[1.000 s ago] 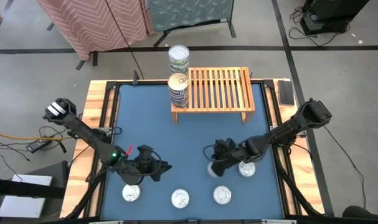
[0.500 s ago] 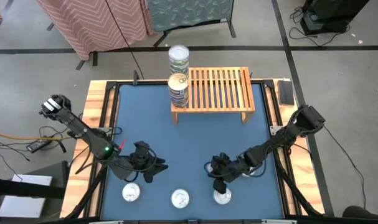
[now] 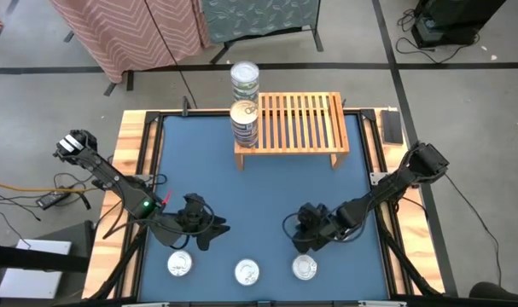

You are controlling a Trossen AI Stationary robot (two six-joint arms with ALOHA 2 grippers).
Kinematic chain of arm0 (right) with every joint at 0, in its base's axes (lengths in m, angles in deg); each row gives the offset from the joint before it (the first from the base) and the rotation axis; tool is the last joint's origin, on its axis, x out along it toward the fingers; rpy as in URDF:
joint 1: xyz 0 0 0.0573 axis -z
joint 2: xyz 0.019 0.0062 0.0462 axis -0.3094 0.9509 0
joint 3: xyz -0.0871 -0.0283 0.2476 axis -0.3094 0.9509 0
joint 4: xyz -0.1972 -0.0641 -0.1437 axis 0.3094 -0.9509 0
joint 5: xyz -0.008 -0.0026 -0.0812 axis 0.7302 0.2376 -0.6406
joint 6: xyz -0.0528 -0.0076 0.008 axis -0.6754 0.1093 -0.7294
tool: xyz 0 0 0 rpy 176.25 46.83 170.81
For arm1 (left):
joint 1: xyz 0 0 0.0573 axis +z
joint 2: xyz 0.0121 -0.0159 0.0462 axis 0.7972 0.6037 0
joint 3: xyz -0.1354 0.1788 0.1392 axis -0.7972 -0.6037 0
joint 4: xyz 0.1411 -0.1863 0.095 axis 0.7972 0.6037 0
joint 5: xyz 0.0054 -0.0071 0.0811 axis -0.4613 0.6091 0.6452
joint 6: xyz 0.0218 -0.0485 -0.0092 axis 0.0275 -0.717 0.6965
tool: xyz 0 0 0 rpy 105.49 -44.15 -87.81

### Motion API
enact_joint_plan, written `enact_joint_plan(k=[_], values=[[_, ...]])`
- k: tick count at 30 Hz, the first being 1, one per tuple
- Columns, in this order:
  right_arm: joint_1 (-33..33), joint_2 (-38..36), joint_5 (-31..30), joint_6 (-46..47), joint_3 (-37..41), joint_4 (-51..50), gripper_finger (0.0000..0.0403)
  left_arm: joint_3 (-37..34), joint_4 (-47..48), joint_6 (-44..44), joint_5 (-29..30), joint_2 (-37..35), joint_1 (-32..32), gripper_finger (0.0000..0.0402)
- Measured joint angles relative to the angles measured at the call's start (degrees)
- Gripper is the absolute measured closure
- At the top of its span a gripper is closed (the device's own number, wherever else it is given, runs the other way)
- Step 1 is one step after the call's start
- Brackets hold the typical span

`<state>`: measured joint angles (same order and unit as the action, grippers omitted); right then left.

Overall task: Stack canned seafood by type on shelf
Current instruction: Adjust the dark green tuna can on the table, then put the dark blue tuna can on the shelf

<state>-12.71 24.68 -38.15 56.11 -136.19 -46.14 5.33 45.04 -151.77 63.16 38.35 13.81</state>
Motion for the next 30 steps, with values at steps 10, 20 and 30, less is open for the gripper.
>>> enact_joint_plan(k=[10,20,30], values=[[0.3,-7.9,1.7,-17.6,-3.3,4.4,0.0403,0.0,2.2,0.6,0.3,-4.8,0.2,0.0178],[9.0,5.4,10.1,-41.8,-14.4,11.1,0.0403,0.0,2.8,8.8,4.4,-11.6,0.2,0.0178],[7.1,24.9,21.6,-54.1,-31.2,15.8,0.0403,0.0,2.8,10.7,6.9,-13.3,0.2,0.0178]])
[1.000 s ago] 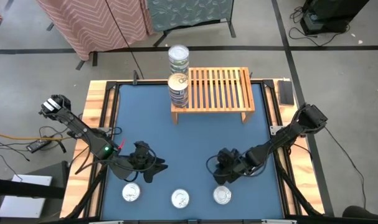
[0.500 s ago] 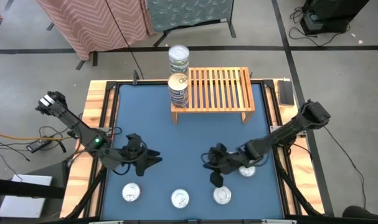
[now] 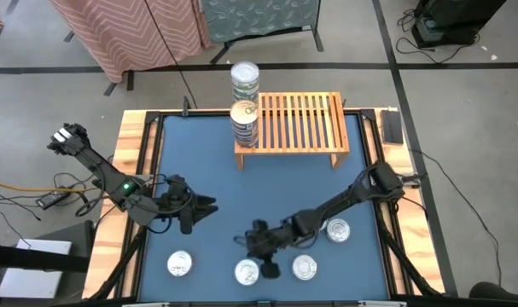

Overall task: Stack canned seafood by type on shelf
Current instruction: Put the dark blue tuna can on the shelf

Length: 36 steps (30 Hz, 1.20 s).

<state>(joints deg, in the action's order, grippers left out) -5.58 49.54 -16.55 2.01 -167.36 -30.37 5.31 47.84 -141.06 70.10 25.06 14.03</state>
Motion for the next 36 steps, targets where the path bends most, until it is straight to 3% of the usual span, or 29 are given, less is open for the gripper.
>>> enact_joint_plan(k=[7,13,18,21,25,29,32,36], values=[[-4.3,5.6,0.3,-2.0,-4.3,0.4,0.0403,0.0,-0.2,-0.5,1.1,0.1,0.2,0.0178],[-4.0,6.5,-3.6,8.0,-4.8,-3.6,0.0403,0.0,-0.7,-5.3,0.5,0.1,0.2,0.0178],[0.3,3.7,-11.1,11.1,-4.6,-12.8,0.0403,0.0,0.2,-6.2,-0.5,0.1,0.2,0.0178],[3.0,2.2,-11.4,10.8,-4.3,-14.4,0.0403,0.0,2.2,-8.0,-0.1,0.1,0.2,0.0178],[4.9,0.0,-12.0,11.2,-4.0,-15.6,0.0403,0.0,7.8,-13.9,-0.1,0.1,0.2,0.0178],[6.1,-4.8,-18.7,12.1,-4.1,-18.0,0.0403,0.0,15.6,-17.6,-1.6,0.1,0.2,0.0178],[7.0,-7.8,-17.8,10.1,-4.2,-18.4,0.0402,0.0,17.9,-20.9,-3.1,0.2,0.2,0.0178],[6.2,-11.8,-17.4,10.3,-4.1,-20.1,0.0395,0.0,13.1,-20.1,-9.9,3.7,0.2,0.0196]])
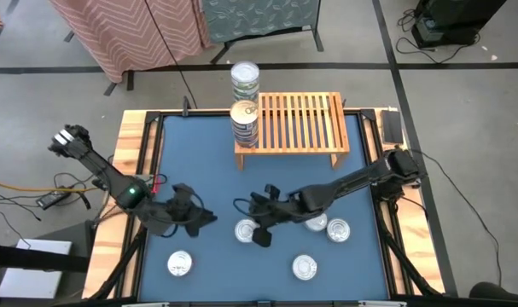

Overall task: Stack canned seafood by type on shelf
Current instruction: Put the dark blue tuna can on the shelf

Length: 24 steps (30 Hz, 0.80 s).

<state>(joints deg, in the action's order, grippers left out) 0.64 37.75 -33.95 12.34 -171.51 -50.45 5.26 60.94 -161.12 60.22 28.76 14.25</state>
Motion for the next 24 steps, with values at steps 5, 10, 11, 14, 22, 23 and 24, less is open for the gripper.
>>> enact_joint_plan(k=[5,10,11,14,22,23,24], values=[[-1.9,-1.8,-2.6,0.9,-0.1,-3.8,0.0399,0.0,-5.6,10.2,-0.8,7.8,0.0,0.0257],[-4.9,-2.2,-4.1,2.3,1.6,0.0,0.0400,0.0,-8.8,27.2,4.4,15.4,-0.1,0.0330],[-5.3,-2.2,-4.0,2.9,2.7,1.7,0.0400,0.0,-10.2,29.3,4.8,16.6,-0.1,0.0347],[-5.9,-2.1,-4.0,7.3,8.2,10.7,0.0401,0.0,-14.1,34.2,4.0,20.0,-0.1,0.0391],[-5.5,-0.1,-2.8,17.7,20.2,28.6,0.0402,0.0,-15.3,30.1,2.1,24.4,-0.4,0.0388],[-5.7,0.7,-2.8,17.7,20.5,29.3,0.0402,0.0,-15.1,30.1,2.2,24.4,-0.4,0.0388],[-5.7,1.8,-2.7,17.7,20.5,31.0,0.0402,0.0,-15.0,30.1,2.3,24.5,-0.5,0.0388]])
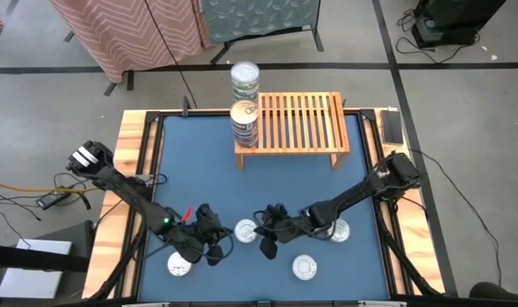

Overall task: Stack canned seafood by type on shelf
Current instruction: Put the dark blue tuna can on the shelf

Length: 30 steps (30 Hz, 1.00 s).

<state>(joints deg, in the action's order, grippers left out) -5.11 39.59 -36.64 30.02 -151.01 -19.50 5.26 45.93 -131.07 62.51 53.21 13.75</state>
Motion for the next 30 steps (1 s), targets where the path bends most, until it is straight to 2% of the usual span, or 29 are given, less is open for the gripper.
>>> enact_joint_plan(k=[3,6,12,22,25,30], values=[[-0.1,4.2,0.9,-0.1,-1.6,5.0,0.0402,0.0,-0.5,-0.1,-0.4,-0.1,-0.3,0.0388],[-0.1,6.9,0.8,-0.2,-3.7,4.9,0.0402,0.0,-0.8,-1.7,-0.4,-0.2,-0.4,0.0388],[-0.6,5.0,-3.6,-0.3,-3.2,2.5,0.0403,0.0,-0.1,-3.4,-0.4,-0.2,-0.7,0.0388],[-0.9,4.9,-3.6,0.2,-2.6,-4.2,0.0403,0.0,-0.3,-5.7,0.8,-0.2,-0.7,0.0388],[-0.7,4.8,-3.4,2.7,-2.5,-5.7,0.0403,0.0,-0.1,-7.7,0.9,-0.2,-0.7,0.0387],[-0.8,4.8,-8.2,9.2,-2.5,-7.5,0.0403,0.0,5.2,-15.0,-0.7,-0.2,-0.7,0.0375]])
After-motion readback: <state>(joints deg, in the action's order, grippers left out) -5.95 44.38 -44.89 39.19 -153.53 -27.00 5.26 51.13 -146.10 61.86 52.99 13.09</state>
